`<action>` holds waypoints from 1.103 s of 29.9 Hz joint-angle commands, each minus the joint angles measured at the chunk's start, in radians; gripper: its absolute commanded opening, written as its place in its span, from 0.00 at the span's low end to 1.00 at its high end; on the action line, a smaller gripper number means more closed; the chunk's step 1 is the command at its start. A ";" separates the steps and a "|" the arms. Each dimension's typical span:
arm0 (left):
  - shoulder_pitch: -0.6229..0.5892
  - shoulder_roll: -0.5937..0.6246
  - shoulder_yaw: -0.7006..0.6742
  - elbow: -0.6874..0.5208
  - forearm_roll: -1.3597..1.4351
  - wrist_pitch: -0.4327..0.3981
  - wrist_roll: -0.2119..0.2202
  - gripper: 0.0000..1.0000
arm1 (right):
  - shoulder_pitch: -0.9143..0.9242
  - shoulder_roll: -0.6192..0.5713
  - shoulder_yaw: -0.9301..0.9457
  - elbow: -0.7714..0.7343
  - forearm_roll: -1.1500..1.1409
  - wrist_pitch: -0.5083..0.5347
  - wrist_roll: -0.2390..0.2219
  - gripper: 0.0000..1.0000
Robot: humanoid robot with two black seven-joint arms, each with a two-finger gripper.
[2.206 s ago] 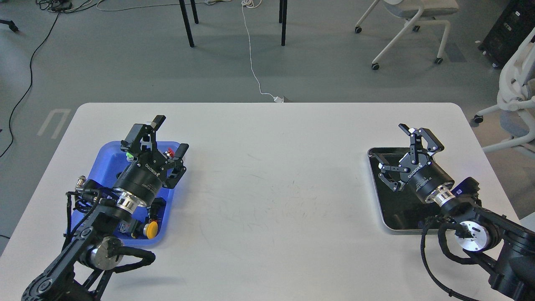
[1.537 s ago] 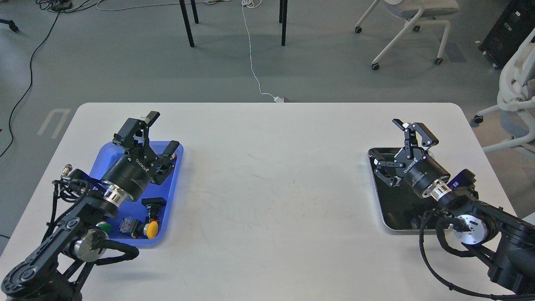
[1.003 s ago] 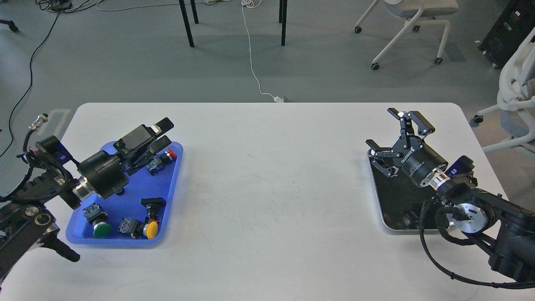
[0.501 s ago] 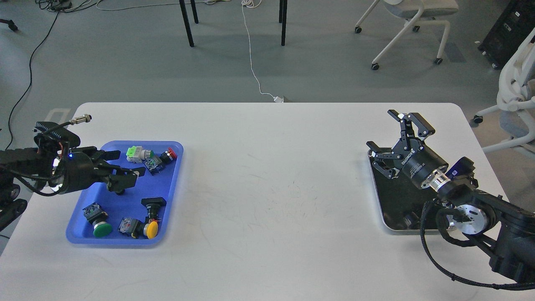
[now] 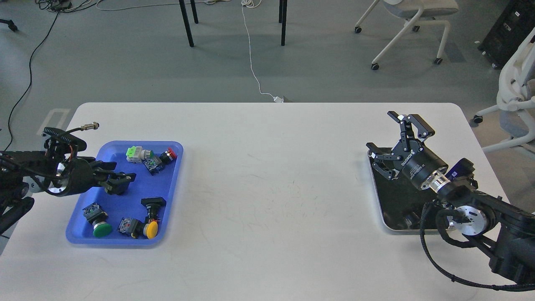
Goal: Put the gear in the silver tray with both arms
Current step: 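Grasp the small black gear in the blue tray with the left gripper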
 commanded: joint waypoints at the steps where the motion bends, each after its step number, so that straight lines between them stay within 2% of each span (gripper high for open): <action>1: -0.002 -0.028 0.001 0.043 0.000 -0.002 0.000 0.58 | -0.001 -0.002 0.000 0.002 0.000 0.000 0.000 0.99; 9: 0.000 -0.036 0.001 0.072 0.000 0.000 0.000 0.56 | -0.006 -0.002 0.000 0.002 0.000 0.000 0.000 0.99; 21: -0.026 -0.042 0.047 0.081 0.000 0.001 0.000 0.27 | -0.006 -0.003 0.001 0.002 0.000 0.000 0.000 0.99; 24: -0.028 -0.040 0.061 0.081 0.000 0.003 0.000 0.15 | -0.006 -0.003 0.003 0.003 0.000 0.000 0.000 0.99; 28: -0.028 -0.040 0.061 0.080 0.000 0.009 0.000 0.10 | -0.006 -0.003 0.003 0.003 0.000 0.000 0.000 0.99; 33: -0.066 -0.039 0.060 0.066 -0.017 0.014 0.000 0.10 | -0.006 -0.003 0.003 0.003 0.000 0.000 0.000 0.99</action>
